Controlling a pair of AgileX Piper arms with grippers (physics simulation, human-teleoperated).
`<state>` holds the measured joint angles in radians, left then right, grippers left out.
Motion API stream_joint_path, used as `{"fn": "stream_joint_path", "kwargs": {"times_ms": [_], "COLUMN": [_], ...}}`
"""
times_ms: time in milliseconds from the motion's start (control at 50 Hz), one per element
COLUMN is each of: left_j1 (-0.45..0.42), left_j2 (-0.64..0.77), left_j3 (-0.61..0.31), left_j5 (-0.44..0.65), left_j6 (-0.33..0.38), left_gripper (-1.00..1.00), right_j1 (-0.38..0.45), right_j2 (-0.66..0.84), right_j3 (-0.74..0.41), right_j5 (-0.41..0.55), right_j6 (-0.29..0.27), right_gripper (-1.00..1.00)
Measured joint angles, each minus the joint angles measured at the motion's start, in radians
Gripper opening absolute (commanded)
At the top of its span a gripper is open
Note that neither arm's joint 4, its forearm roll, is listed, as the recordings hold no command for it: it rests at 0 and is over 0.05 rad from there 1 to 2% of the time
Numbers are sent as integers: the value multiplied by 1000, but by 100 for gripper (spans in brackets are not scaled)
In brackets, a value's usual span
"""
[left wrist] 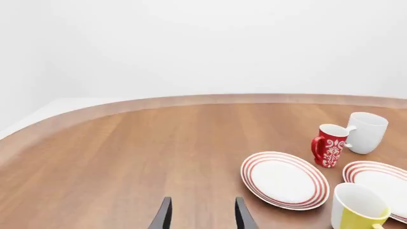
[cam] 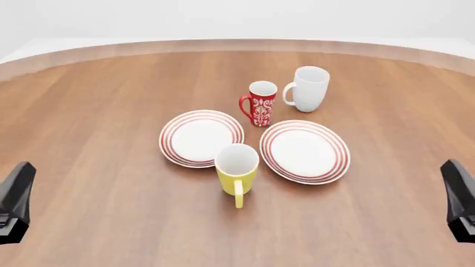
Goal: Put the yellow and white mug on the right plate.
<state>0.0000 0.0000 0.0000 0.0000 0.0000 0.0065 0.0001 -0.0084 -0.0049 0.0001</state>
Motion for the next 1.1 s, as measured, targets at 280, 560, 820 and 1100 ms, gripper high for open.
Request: {"fn": "stream_joint_path", "kwargs": {"times_ms": [280,560,820,1100], "left_j1": [0,0,0,0], "left_j2": [0,0,0,0], "left_j3": [0,0,0,0], "left_j5": [0,0,0,0], "left_j6": [0,0,0,0], "left_gripper": [100,100,100,100], "right_j1": [41,173,333,456], "right_j2": [0,108,296,484], "right_j3": [-36,-151,-314,-470], "right_j5": [20,130,224,293], "right_j6": [-14,-11,72,175], "right_gripper": [100,100,100,100]}}
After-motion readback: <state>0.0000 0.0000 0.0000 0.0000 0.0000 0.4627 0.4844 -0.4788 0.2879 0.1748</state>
